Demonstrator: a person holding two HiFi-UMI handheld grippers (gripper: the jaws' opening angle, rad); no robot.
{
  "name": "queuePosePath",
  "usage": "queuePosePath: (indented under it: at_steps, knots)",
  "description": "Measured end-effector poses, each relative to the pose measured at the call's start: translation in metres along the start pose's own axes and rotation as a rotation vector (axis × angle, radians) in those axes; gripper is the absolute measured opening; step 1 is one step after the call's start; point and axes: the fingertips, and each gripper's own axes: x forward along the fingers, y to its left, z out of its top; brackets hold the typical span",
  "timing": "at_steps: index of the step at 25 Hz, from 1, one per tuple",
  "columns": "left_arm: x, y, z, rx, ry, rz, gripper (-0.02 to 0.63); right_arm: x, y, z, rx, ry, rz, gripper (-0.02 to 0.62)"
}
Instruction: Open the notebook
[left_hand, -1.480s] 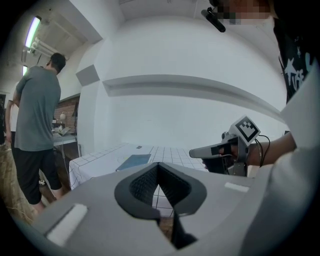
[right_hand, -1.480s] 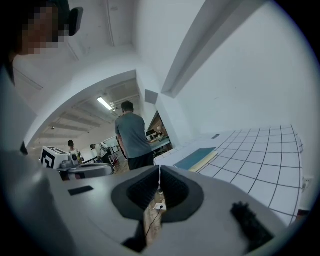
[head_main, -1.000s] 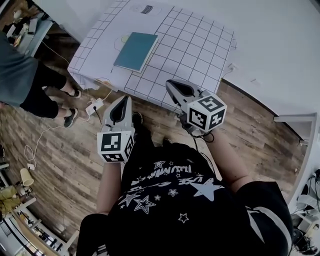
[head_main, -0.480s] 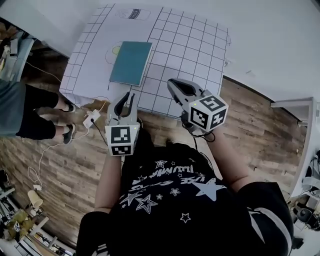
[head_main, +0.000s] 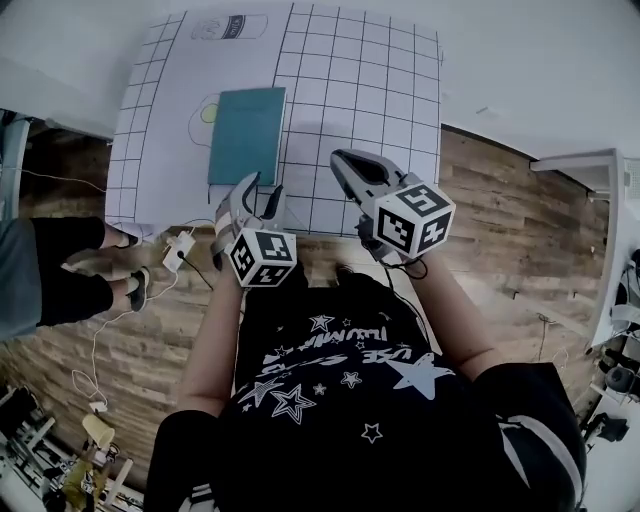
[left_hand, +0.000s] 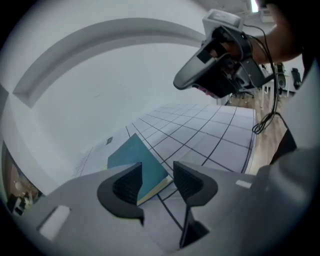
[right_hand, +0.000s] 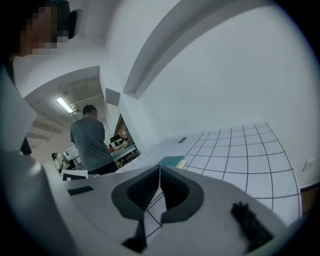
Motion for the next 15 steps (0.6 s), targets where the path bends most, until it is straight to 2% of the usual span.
queuePosePath:
  at_steps: [3,8,12,15]
  knots:
    - [0.012,0.001,-0.006,0.067,0.028,0.018,0.206,0.000,-0.006,-0.002,0.019,-0.003,-0.035,0.017]
    - [0.025,-0.001,-0.015,0.106,0.062,0.009,0.201,-0.003,-0.015,-0.004,0.044,-0.006,-0.077,0.017]
    - [0.029,0.002,-0.015,0.140,0.057,0.008,0.199,-0.003,-0.021,-0.002,0.057,-0.016,-0.102,0.017]
    - [0.028,0.006,-0.013,0.200,0.066,0.034,0.199,-0.003,-0.024,-0.002,0.065,-0.022,-0.114,0.017]
